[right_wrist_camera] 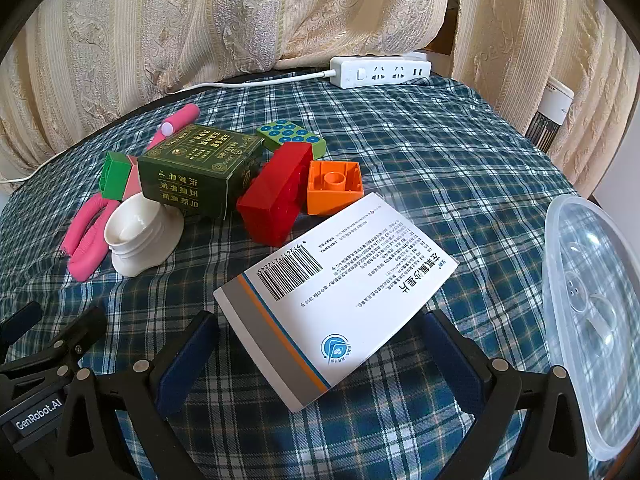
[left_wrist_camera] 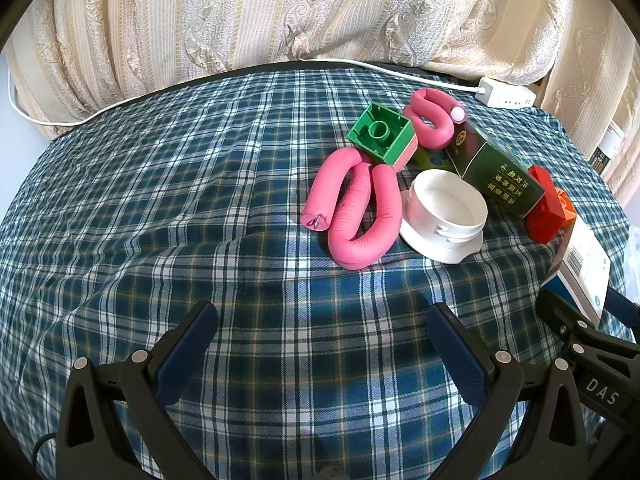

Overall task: Organize objects
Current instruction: 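Grasp the pink foam curler with the left tool while the right tool grasps the white medicine box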

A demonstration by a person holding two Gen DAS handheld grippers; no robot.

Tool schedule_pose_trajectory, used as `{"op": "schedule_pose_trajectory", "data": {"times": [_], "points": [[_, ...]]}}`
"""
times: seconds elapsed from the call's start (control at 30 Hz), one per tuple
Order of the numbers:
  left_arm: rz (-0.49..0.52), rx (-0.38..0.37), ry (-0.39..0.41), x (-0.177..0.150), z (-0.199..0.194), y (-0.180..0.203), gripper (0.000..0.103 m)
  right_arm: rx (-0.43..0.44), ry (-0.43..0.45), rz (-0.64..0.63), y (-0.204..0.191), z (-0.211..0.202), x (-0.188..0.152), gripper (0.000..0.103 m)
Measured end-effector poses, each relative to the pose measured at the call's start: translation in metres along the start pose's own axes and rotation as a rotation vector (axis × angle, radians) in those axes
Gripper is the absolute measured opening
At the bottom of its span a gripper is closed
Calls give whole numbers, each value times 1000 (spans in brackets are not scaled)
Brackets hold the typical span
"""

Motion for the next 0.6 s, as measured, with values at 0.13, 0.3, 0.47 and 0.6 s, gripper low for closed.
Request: {"op": "schedule_pose_trajectory", "data": {"times": [0.13,0.3,0.47,0.6], "points": [[0,0,0,0,0,0,103,0,0,0,0,1,-1,103],[3,-3,-1,0,0,0,103,0,1,0,0,1,-2,103],[4,-4,-2,-1,-2,0,103,0,1,0,-1,2,-3,103],[4,-4,-2,-1,-2,0,103,0,1,1,-1,3,-4,103]]}}
Point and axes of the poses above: each gripper's, at about its wrist camera, not at the fingertips, and z roughly the way its jaws point, y to its right, x to its top, the point moved 8 cm from there along z, roughly the way its jaws point, and after that the axes turned 13 degrees about -x, right-handed, at the moved point
